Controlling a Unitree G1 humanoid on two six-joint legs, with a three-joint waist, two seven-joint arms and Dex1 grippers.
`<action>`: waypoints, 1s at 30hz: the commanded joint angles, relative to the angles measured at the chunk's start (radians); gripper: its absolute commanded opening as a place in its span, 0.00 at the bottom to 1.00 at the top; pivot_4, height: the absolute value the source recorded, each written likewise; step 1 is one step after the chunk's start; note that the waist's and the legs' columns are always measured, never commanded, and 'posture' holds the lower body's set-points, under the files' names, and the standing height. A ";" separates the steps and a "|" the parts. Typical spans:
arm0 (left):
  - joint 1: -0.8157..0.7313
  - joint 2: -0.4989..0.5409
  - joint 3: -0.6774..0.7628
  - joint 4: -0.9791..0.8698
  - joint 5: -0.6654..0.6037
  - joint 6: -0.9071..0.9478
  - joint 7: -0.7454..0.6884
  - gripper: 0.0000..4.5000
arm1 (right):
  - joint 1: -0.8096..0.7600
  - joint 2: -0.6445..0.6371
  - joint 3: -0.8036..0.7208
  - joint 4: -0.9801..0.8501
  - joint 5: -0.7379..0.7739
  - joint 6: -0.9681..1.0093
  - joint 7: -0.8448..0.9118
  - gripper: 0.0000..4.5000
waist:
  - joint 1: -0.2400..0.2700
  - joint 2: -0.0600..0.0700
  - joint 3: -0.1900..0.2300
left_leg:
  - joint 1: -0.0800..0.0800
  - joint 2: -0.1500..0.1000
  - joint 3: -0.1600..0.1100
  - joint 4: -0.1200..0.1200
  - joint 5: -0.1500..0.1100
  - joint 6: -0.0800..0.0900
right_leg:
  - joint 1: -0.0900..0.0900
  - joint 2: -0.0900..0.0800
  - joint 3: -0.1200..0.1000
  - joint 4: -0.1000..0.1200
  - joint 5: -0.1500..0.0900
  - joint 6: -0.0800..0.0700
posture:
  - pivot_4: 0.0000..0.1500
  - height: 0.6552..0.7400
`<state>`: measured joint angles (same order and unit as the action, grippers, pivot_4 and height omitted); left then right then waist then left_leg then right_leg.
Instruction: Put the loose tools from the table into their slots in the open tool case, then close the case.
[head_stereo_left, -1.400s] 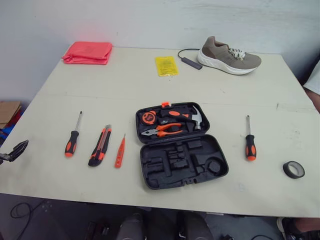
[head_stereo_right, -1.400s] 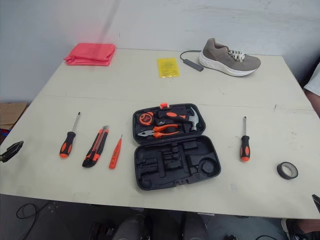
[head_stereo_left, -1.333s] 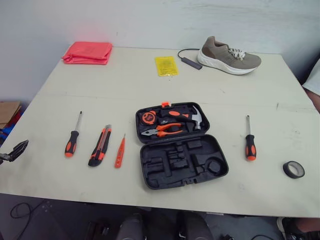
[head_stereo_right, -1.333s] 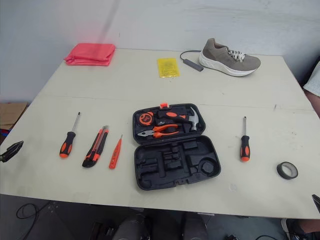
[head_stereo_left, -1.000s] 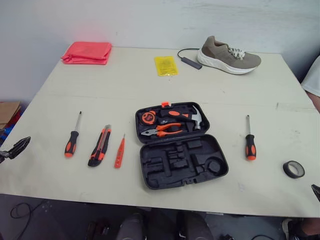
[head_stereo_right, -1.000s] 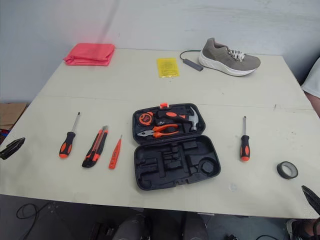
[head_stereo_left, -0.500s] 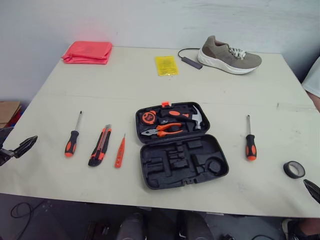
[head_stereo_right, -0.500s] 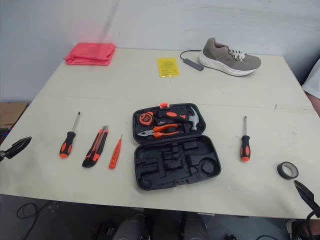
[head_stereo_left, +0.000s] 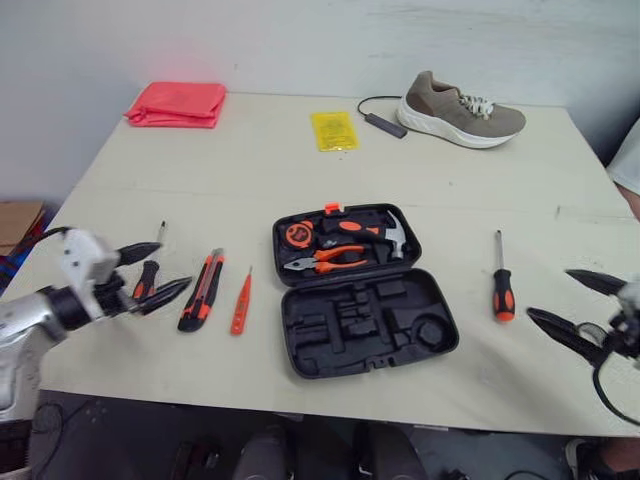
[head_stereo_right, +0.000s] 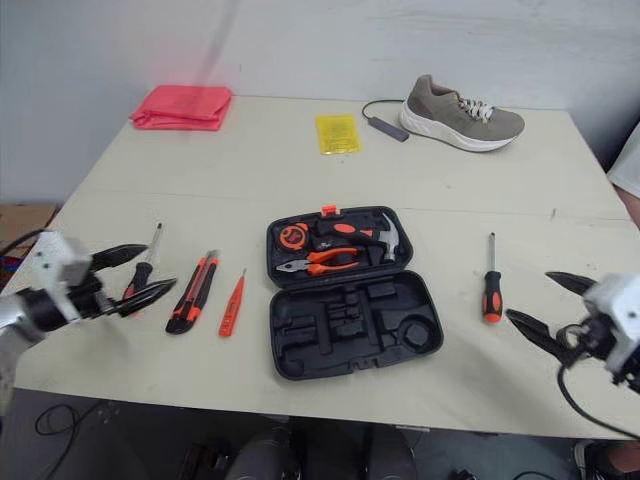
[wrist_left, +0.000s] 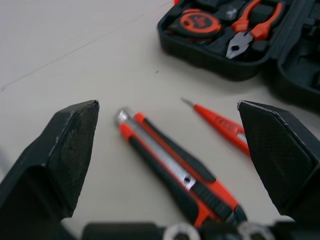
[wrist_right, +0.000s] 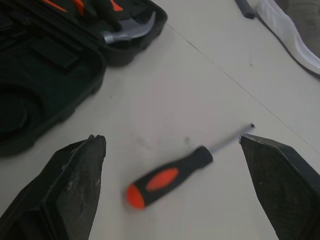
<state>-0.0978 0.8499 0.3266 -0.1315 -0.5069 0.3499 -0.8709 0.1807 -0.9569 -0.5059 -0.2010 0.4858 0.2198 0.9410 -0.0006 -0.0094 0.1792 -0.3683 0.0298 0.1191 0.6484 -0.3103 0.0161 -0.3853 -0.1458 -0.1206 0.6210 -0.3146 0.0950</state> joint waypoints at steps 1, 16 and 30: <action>-0.023 0.002 -0.120 -0.106 0.062 0.072 0.043 1.00 | -0.145 -0.048 0.147 0.035 -0.054 0.091 -0.004 0.88 | 0.000 0.000 0.000 | 0.000 0.000 0.000 0.000 0.000 0.000 | 0.000 0.000 0.000 0.000 0.000 0.000 | 1.00 1.00; -0.170 -0.138 -0.432 -0.112 0.251 0.195 0.150 0.01 | -0.656 0.117 0.595 0.392 -0.376 -0.002 -0.013 0.00 | -0.002 -0.001 0.000 | -0.005 0.001 0.006 0.007 0.001 0.001 | -0.007 0.010 0.001 0.004 0.001 0.001 | 1.00 1.00; -0.301 -0.247 -0.559 -0.009 0.323 0.190 0.111 0.01 | -0.726 0.217 0.653 0.464 -0.415 -0.037 0.075 0.00 | -0.002 -0.001 0.000 | -0.007 0.003 0.007 0.012 0.001 0.002 | -0.007 0.011 0.001 0.006 0.001 0.001 | 1.00 1.00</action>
<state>-0.3849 0.6180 -0.2148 -0.1370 -0.1912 0.5481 -0.7482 -0.5572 -0.7361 0.1489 0.3092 0.0594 0.1767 0.9924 -0.0030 -0.0102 0.1797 -0.3756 0.0326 0.1257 0.6608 -0.3096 0.0179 -0.3919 -0.1345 -0.1192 0.6269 -0.3138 0.0963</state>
